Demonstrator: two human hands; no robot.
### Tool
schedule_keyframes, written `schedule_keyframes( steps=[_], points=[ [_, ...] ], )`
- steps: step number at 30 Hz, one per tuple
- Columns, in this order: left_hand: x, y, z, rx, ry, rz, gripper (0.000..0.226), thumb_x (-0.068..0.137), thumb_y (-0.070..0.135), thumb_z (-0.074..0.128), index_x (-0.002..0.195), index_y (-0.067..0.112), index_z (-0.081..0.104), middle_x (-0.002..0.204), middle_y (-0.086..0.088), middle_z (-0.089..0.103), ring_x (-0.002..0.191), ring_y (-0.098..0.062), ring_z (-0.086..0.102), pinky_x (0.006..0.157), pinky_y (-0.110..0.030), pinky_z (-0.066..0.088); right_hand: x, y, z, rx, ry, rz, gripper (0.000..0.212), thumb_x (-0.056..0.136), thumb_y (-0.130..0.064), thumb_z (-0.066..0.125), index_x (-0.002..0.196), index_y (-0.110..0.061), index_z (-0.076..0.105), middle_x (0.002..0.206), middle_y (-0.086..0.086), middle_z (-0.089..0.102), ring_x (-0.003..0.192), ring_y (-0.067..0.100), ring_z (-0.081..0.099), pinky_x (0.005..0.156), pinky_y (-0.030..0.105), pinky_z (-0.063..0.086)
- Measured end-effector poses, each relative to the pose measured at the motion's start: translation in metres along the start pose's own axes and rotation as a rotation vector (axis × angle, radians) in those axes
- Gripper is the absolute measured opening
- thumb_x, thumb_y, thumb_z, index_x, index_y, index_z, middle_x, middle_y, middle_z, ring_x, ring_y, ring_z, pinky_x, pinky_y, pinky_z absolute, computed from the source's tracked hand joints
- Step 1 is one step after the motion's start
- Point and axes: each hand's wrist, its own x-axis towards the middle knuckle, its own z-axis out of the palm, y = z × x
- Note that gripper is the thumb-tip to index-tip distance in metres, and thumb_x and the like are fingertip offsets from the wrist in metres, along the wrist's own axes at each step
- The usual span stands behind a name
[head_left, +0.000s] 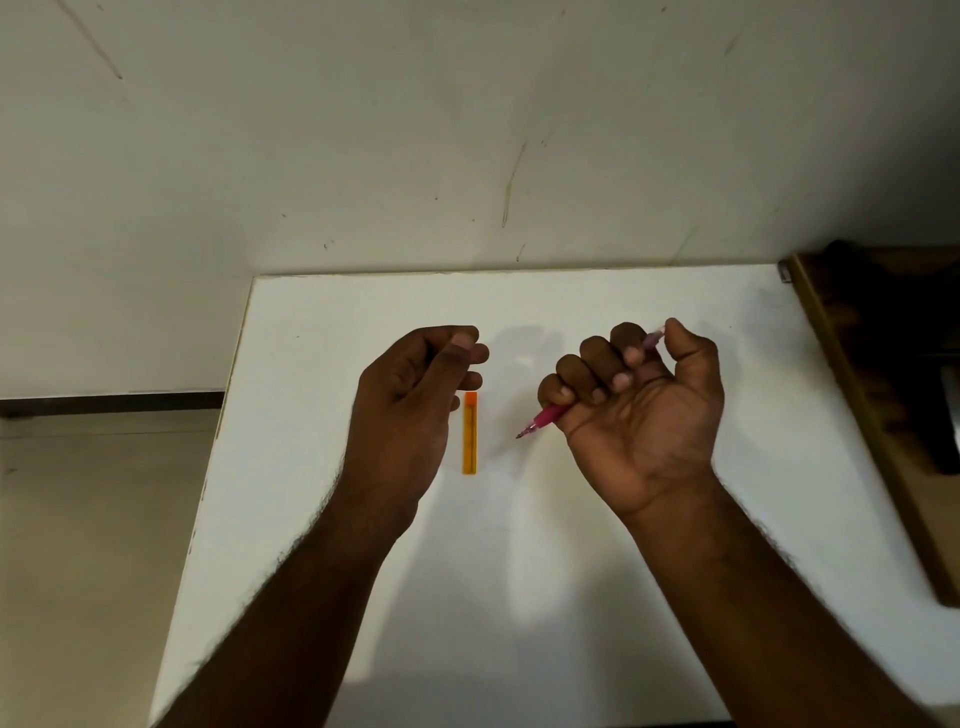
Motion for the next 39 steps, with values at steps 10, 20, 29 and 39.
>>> schedule_keyframes(
  steps=[10,20,29,39],
  points=[
    [-0.0001,-0.0004,0.0004,0.010,-0.004,0.006,0.017,0.099,0.029,0.057,0.098,0.027,0.074,0.098,0.008,0.079,0.083,-0.008,0.074,0.078,-0.029,0.054,0.0009,0.0011,0.0013,-0.020,0.027,-0.001,0.041,0.095,-0.041,0.038,0.062,-0.016,0.038,0.053,-0.002,0.030,0.056,0.018,0.020,0.057,0.032,0.033],
    [-0.0002,0.0001,0.0009,0.010,-0.011,0.004,0.017,0.099,0.030,0.058,0.095,0.027,0.074,0.098,0.008,0.079,0.082,-0.007,0.074,0.077,-0.029,0.053,0.0007,0.0025,0.0019,-0.035,0.019,0.001,0.042,0.096,-0.041,0.036,0.061,-0.016,0.038,0.052,-0.002,0.031,0.054,0.017,0.022,0.057,0.032,0.032],
    [-0.0002,0.0000,0.0006,0.014,-0.021,-0.011,0.017,0.098,0.030,0.058,0.099,0.024,0.074,0.098,0.008,0.079,0.082,-0.006,0.074,0.077,-0.028,0.053,0.0008,0.0026,0.0015,-0.016,0.026,0.006,0.042,0.095,-0.042,0.038,0.061,-0.017,0.037,0.052,-0.003,0.030,0.053,0.017,0.024,0.057,0.031,0.033],
    [-0.0001,0.0008,0.0001,0.017,-0.027,-0.021,0.017,0.098,0.029,0.059,0.100,0.022,0.075,0.099,0.007,0.079,0.083,-0.008,0.074,0.078,-0.028,0.054,0.0005,0.0021,0.0020,-0.005,0.039,-0.006,0.043,0.095,-0.043,0.037,0.060,-0.018,0.038,0.052,-0.003,0.031,0.054,0.017,0.023,0.055,0.032,0.034]
  ],
)
